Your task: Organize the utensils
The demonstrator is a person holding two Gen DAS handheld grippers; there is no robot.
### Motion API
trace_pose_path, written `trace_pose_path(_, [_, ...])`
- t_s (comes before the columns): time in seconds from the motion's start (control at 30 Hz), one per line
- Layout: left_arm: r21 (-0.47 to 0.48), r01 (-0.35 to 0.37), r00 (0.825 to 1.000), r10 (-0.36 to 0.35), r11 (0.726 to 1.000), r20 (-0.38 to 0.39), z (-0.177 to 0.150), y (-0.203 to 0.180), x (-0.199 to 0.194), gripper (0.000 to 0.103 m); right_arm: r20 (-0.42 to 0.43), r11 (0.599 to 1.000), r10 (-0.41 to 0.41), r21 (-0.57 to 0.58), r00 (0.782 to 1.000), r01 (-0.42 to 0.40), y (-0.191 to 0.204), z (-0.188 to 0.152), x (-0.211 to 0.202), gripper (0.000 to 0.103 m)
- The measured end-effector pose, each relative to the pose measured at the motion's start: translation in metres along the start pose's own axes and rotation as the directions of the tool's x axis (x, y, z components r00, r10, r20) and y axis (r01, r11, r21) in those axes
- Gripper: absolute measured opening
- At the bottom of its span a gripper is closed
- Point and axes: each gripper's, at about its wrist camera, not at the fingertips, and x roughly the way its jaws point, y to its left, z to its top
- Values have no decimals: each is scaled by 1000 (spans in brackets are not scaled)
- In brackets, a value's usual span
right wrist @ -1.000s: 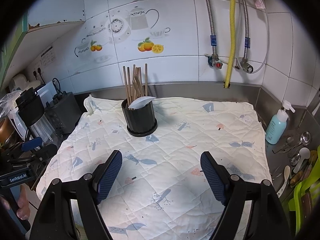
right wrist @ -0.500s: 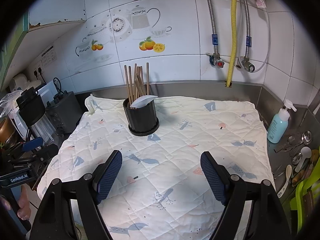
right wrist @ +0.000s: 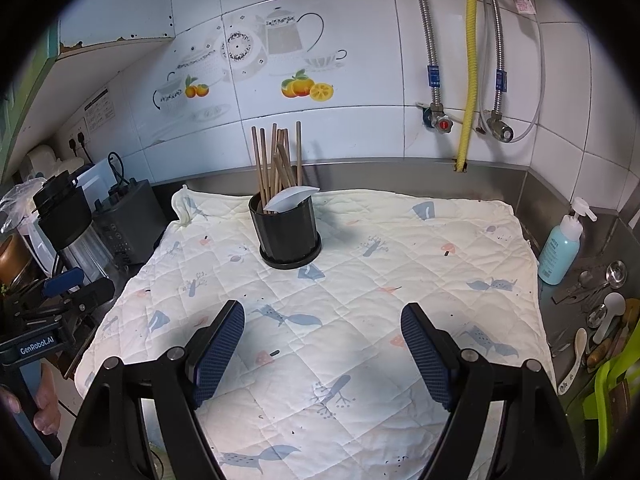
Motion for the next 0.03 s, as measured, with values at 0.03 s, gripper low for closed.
trace_pose_path(0.03, [1, -1, 1000, 1, 1000, -1, 0, 1, 0, 96, 0, 1000, 1, 0, 1000, -1, 0, 0, 0, 88])
